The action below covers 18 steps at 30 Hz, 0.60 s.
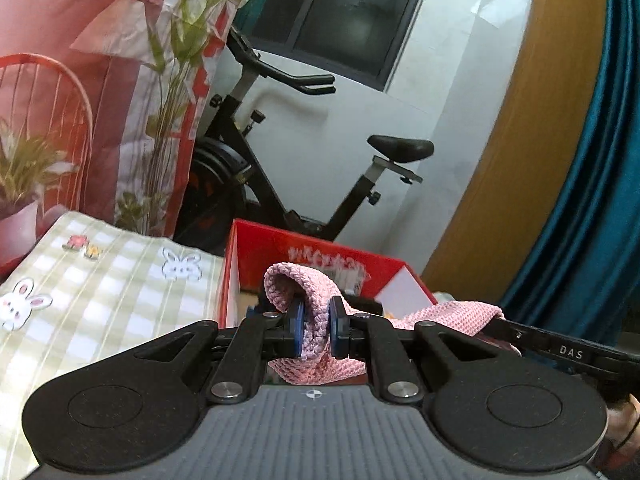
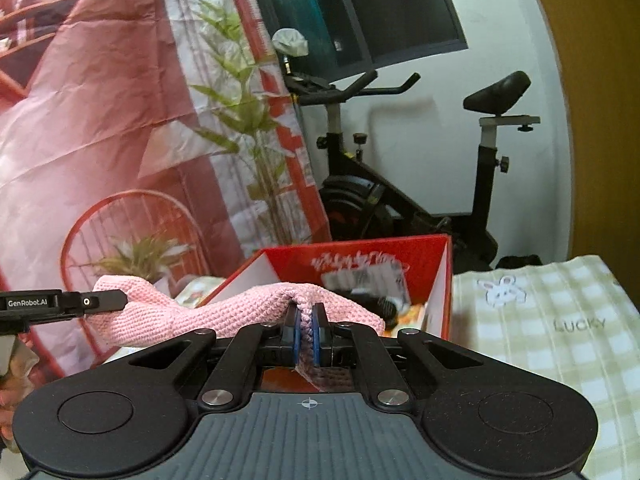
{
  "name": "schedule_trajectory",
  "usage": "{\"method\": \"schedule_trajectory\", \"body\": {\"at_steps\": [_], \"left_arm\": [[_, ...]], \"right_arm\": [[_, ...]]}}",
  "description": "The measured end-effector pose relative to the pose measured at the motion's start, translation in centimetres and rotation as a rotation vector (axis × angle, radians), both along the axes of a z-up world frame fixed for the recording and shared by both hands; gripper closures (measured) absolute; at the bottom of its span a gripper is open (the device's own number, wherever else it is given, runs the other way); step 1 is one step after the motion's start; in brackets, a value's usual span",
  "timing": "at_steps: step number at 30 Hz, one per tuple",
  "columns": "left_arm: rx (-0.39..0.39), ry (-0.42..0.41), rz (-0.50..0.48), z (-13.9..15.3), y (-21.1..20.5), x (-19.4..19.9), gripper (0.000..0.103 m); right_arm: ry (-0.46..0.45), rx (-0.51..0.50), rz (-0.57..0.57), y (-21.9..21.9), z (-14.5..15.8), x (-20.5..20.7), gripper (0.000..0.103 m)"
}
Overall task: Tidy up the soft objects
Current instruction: 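Lift the pink knit cloth and carry it over the red box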
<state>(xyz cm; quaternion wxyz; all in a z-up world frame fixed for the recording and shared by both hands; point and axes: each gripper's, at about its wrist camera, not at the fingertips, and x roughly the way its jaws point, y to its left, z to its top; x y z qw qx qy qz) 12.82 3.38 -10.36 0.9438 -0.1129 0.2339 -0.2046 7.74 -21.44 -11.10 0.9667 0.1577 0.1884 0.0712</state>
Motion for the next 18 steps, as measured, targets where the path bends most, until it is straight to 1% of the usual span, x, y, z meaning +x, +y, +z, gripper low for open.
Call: {"method": "schedule_trajectory", "body": {"at_steps": [5,8,16,18], "left_arm": [[0.039,-0.016,0.024,0.5,-1.3,3.3,0.090],[0.072,-0.014,0.039,0.6,-2.1,5.2,0.090],[0.161,0.050,0.060,-0.2,-4.1,10.0,0.090],[0.178,0.064,0.059,-0.4,-4.4,10.8,0.090]], "right_arm": [[0.016,-0.008,-0.025,-0.9,0.2,3.7,0.098],[0.047,-0.026,-0.032,-1.1,-0.1,6.1,0.098],[0.139,-0.114,-0.056,-0.3,-1.3,11.3,0.098],[0.144,-0.133,-0.054,-0.2,-1.6,12.1,0.098]]}}
